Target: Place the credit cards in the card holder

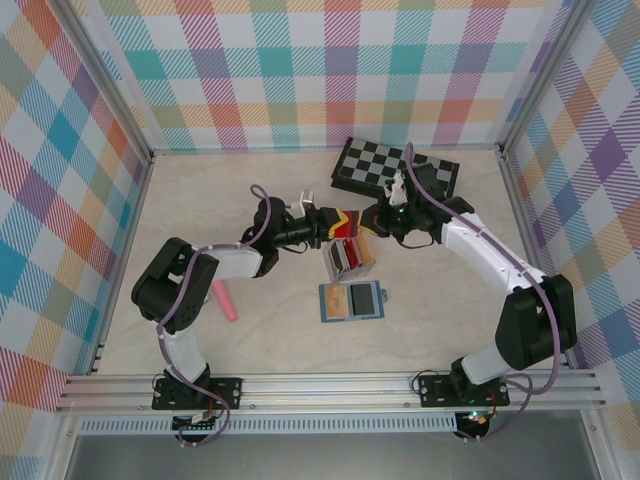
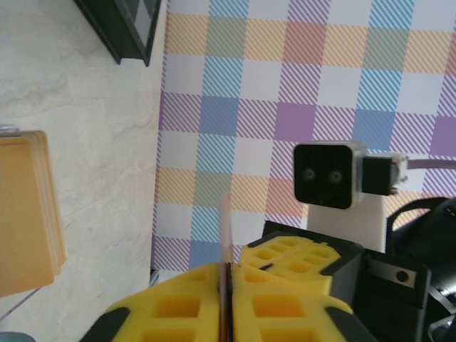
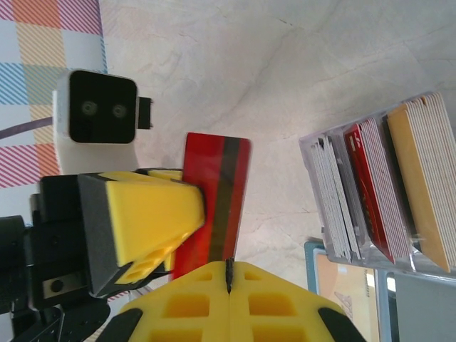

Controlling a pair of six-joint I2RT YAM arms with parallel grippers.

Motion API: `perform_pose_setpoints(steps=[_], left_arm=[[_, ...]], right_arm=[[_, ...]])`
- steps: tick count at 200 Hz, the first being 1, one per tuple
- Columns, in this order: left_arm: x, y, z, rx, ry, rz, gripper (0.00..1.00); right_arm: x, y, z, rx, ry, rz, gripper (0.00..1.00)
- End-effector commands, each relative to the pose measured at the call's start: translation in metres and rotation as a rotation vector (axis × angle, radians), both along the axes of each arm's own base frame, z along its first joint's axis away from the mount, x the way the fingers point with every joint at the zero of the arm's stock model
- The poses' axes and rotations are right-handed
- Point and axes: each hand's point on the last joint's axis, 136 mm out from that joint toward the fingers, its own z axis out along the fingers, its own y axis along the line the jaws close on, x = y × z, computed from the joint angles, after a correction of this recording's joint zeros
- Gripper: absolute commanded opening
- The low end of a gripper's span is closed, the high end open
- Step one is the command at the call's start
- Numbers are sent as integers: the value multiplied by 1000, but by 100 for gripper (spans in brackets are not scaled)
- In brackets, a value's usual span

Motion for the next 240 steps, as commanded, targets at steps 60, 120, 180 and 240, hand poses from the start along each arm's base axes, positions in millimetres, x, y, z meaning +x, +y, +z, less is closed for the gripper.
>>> perform_pose_setpoints(steps=[60, 120, 180, 240], left_arm=[[-4, 4, 43, -136, -68, -2, 0], [-8, 3, 43, -148, -52, -15, 0], [-14, 8, 25, -82, -6, 8, 35], [-64, 63, -51, 546, 49, 71, 63]], right_arm=[[-1, 3, 20, 142, -1, 11, 28], [3, 14, 28, 240, 6, 45, 21], [-1, 3, 26, 201, -2, 21, 3], [-42, -41, -20, -159, -36, 21, 1]])
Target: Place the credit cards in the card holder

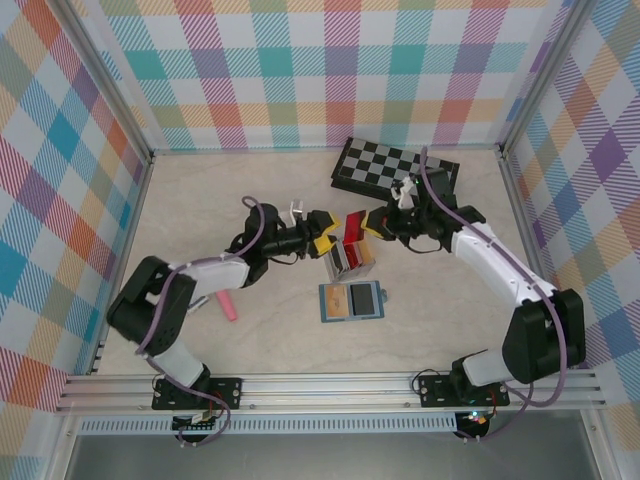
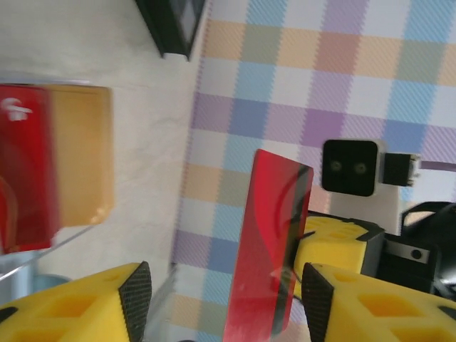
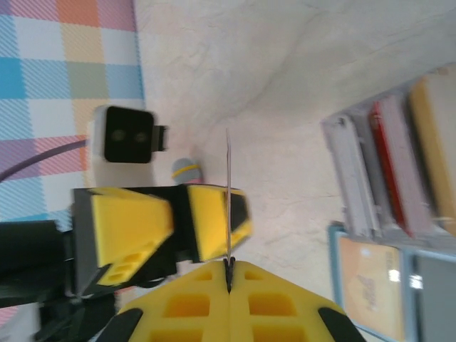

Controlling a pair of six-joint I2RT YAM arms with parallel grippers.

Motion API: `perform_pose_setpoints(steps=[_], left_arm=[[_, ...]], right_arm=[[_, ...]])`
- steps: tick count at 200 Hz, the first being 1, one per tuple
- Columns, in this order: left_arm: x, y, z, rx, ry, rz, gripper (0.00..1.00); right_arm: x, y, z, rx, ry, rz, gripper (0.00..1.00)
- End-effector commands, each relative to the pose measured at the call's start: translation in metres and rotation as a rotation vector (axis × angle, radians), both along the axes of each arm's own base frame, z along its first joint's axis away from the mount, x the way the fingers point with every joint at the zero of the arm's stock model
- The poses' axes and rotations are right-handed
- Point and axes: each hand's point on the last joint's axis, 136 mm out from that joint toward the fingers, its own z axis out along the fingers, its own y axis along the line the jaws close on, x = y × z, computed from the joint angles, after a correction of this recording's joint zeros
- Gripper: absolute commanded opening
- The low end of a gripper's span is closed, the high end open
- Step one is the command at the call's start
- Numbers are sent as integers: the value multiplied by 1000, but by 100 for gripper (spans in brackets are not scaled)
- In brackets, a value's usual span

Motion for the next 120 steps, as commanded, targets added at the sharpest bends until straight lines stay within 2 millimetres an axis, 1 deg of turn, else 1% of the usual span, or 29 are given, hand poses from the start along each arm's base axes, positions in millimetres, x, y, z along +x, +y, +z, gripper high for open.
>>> perform_pose_setpoints(steps=[1, 18, 22, 37, 55, 67, 80, 103, 120], left_arm=[[-32, 37, -42, 399, 10, 7, 63], [-53, 62, -60, 647, 8, 0, 64], [-60, 69, -67, 702, 24, -10, 64], [-76, 75, -82, 786, 38, -45, 64], [-92, 71, -97, 818, 54, -80, 64], [-99, 65, -104, 822, 61, -92, 64], [-104, 58, -112, 827, 69, -110, 63], [-109, 49, -121, 846, 71, -133, 59], [-110, 42, -127, 845, 75, -151, 55]], right_arm=[[-26, -27, -31, -234, -22, 22, 1], [-45, -37, -54, -395, -37, 52, 0], [-50, -39, -60, -430, -33, 59, 0], [-65, -40, -79, -512, -24, 94, 0], [-80, -32, -94, -565, -32, 162, 0], [-85, -28, -102, -594, -33, 192, 0], [-88, -30, -112, -630, -10, 194, 0], [-89, -37, -126, -670, 8, 180, 0], [-90, -40, -131, -686, 7, 178, 0]])
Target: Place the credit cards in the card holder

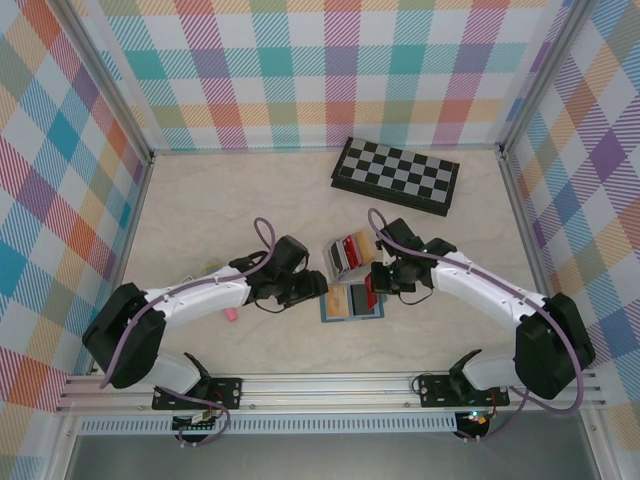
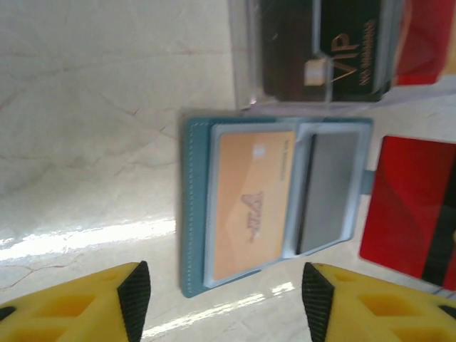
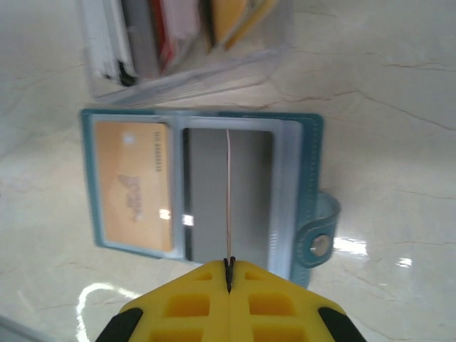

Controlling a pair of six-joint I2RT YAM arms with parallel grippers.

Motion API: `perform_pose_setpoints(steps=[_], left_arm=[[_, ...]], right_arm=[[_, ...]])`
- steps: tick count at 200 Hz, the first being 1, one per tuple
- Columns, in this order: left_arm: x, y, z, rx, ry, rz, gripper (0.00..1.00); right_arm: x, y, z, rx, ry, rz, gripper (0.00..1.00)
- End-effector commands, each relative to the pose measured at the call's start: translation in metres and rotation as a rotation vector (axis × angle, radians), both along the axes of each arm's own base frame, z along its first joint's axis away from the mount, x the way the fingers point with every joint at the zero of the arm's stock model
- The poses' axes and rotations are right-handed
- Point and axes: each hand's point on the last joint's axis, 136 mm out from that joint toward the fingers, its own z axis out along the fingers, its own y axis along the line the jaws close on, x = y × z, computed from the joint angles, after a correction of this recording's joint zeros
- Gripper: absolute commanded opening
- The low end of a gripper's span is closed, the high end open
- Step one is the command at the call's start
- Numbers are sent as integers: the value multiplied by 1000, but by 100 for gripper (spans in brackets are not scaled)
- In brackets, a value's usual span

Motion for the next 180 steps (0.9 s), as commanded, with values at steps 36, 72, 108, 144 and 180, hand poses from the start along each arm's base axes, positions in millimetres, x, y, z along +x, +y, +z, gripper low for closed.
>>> perform_pose_setpoints(steps=[36, 72, 108, 144, 180], left_arm=[[-6, -8, -23, 54, 23, -35, 53], [-3, -17, -29, 28, 22, -50, 53], [-4, -22, -38, 28, 34, -61, 48], [-8, -29, -50, 33, 57, -83, 39], [-12, -31, -57, 48, 68, -95, 33]], right_arm=[[-1, -14, -18, -76, -19, 6, 0], [-3, -15, -27, -80, -6, -1, 0], [-4, -15, -36, -74, 5, -18, 0], [-4, -5, -32, -7, 11, -34, 0], [-2, 4, -17, 90, 10, -58, 0]])
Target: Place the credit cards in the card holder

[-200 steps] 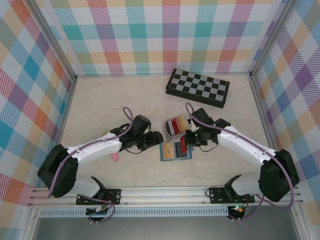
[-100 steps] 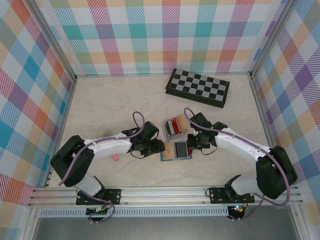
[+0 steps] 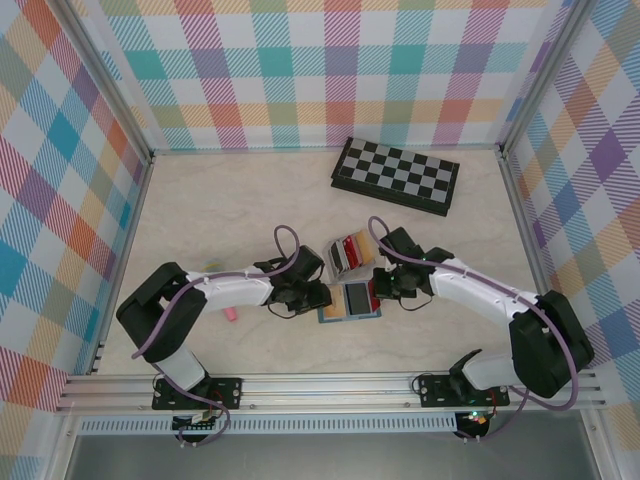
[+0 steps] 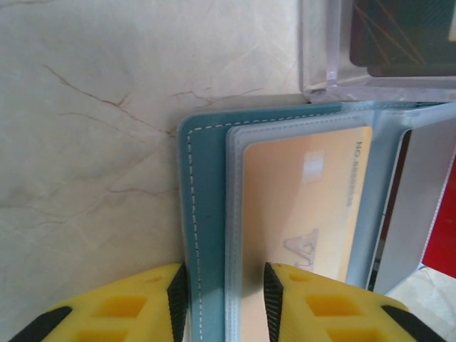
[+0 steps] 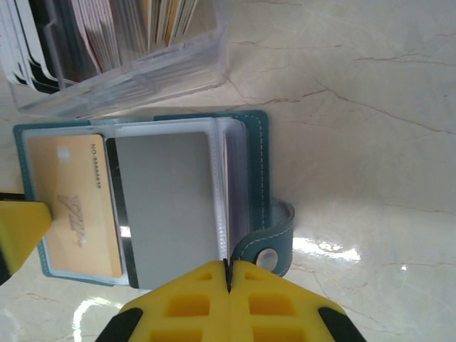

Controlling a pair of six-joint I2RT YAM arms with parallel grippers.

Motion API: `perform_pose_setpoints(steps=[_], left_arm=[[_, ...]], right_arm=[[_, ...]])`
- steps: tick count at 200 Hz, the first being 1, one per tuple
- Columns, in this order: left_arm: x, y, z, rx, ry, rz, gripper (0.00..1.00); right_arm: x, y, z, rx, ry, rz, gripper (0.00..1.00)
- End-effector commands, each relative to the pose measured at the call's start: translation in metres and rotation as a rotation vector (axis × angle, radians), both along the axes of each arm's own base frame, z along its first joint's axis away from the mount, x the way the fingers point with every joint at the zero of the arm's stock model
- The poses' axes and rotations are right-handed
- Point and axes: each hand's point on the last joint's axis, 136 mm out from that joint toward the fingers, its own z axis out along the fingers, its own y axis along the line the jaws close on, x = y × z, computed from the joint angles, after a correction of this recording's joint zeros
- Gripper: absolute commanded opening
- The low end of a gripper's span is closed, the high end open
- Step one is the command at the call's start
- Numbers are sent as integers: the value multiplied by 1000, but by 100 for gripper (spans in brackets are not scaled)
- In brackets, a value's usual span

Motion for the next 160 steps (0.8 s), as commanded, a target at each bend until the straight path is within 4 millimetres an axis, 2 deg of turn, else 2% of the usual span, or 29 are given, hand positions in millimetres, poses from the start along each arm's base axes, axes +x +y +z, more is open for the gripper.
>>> perform_pose_setpoints(steps=[1, 100, 131, 144, 160], left_arm=[[-8, -13, -7, -11, 18, -49, 32], [-12, -14, -10, 15, 9, -82, 27], [-10, -18, -4, 4, -14, -96, 26], [-9, -18, -1, 4, -28, -93, 25], [-7, -17, 2, 5, -42, -85, 25]], right_arm=[[-4, 7, 6, 82, 23, -22, 0], [-2, 9, 38, 205, -2, -58, 1], [-3, 24, 47, 288, -2, -13, 2], [-4, 30, 48, 320, 17, -7, 2], [-3, 27, 43, 300, 23, -27, 1]])
